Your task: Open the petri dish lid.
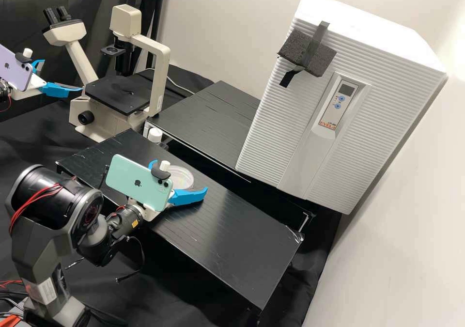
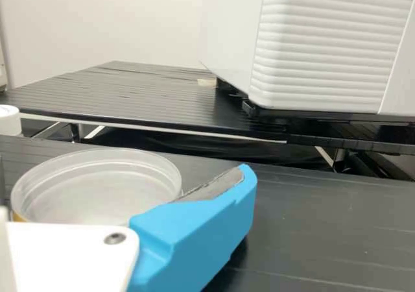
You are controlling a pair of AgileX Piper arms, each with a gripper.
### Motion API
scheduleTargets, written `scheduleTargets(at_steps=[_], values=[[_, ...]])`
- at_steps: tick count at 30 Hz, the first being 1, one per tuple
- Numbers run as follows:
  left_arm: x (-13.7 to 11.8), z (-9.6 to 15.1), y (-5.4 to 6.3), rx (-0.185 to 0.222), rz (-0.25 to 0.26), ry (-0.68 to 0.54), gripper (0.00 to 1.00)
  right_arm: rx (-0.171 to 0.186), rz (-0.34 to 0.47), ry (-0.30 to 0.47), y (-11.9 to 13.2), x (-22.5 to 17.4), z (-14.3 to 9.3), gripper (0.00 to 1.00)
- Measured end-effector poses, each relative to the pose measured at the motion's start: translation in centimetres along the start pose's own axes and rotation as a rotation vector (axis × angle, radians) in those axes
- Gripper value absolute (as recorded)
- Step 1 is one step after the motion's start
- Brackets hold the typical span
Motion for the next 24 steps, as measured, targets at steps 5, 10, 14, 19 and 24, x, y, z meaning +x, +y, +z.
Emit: scheduleTargets(at_steps=[5, 10, 14, 19, 24], values=[[0.00, 0.00, 0.00, 0.000, 0.000, 0.000, 1.00, -0.001, -0.001, 0.002, -0.01, 0.00, -0.01, 0.00], [0.00, 0.00, 0.00, 0.000, 0.000, 0.000, 1.00, 0.000, -0.004, 0.005, -0.03, 0.00, -0.04, 0.00], [0.00, 0.00, 0.00, 0.000, 0.000, 0.000, 1.00, -0.002, -0.009, 0.011, -0.08, 0.00, -0.10, 0.00], [0.00, 0.00, 0.00, 0.000, 0.000, 0.000, 1.00, -0.005, -0.016, 0.020, -0.15, 0.00, -0.18, 0.00], [0.00, 0.00, 0.00, 0.000, 0.000, 0.000, 1.00, -0.005, -0.011, 0.015, -0.02, 0.02, -0.04, 0.00]])
